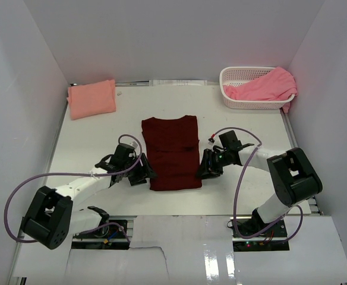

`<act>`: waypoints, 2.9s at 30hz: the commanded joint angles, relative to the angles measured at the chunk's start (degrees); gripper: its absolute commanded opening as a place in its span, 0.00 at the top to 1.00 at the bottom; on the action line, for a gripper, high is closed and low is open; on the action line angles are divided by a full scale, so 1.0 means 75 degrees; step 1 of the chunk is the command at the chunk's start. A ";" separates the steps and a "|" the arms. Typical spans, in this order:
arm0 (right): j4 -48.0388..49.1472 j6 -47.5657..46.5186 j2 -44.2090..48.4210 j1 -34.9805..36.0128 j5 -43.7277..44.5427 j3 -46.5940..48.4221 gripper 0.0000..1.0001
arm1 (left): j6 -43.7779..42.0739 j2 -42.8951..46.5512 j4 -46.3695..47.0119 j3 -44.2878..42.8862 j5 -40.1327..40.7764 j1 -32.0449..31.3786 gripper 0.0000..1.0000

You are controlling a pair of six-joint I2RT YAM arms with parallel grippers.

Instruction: Fold and stack the t-shirts

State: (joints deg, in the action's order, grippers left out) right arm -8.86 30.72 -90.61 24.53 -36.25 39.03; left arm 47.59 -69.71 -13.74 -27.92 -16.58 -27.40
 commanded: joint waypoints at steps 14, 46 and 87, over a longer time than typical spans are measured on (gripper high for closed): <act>-0.1711 -0.0885 0.0983 -0.0072 0.1681 0.1614 0.54 | -0.0486 0.0811 -0.0959 -0.1562 0.0372 -0.0190 0.64; 0.1978 0.0404 -0.2204 0.1545 -0.0429 0.2790 0.92 | 0.1189 -0.1602 0.3039 0.0629 0.0453 -0.1808 1.00; 0.0081 -0.0416 -0.6376 0.0385 0.0205 1.0533 0.91 | 0.1283 -0.2154 0.3004 0.1039 -0.0075 -0.1820 1.00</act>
State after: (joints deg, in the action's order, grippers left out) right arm -4.12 29.32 -140.31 26.92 -34.61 111.20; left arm 58.85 -84.90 19.18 -22.35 -18.31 -40.36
